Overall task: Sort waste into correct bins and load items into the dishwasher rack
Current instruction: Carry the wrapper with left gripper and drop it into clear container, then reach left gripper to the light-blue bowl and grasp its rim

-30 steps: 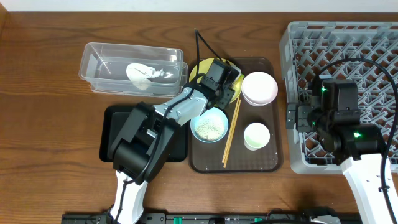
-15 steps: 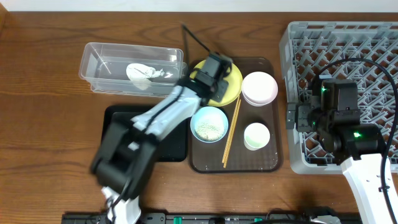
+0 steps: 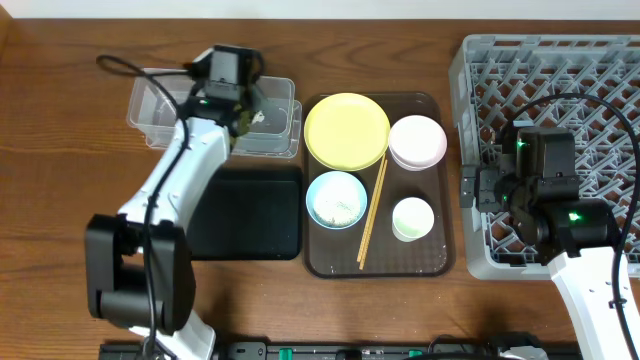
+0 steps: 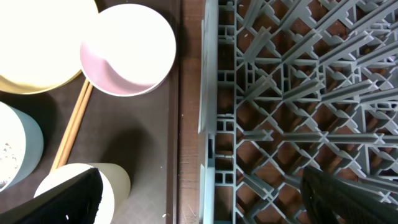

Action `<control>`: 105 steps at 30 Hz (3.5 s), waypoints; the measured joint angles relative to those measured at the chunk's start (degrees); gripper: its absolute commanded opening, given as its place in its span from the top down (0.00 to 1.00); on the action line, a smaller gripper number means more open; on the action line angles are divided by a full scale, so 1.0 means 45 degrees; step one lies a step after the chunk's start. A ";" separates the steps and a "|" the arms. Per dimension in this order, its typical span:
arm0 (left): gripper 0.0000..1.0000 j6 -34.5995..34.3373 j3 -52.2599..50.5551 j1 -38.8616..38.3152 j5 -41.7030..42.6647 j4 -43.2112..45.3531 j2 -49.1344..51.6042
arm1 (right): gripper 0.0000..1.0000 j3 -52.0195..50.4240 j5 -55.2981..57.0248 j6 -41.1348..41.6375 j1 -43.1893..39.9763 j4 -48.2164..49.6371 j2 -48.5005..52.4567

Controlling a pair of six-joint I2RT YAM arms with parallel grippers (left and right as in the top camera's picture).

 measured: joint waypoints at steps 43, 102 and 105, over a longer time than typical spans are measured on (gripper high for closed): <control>0.43 -0.1642 -0.0015 0.0049 0.0894 0.0194 0.0209 | 0.01 0.0000 -0.0005 0.0005 0.0000 -0.0053 0.0000; 0.94 0.4901 0.0005 -0.7985 0.2059 -0.3546 0.2084 | 0.01 0.0000 -0.0005 0.0000 0.0000 -0.0102 0.0000; 0.94 0.4891 0.0000 -0.7980 0.2055 -0.3847 0.1690 | 0.01 0.0000 -0.0005 0.0000 0.0000 -0.0102 0.0000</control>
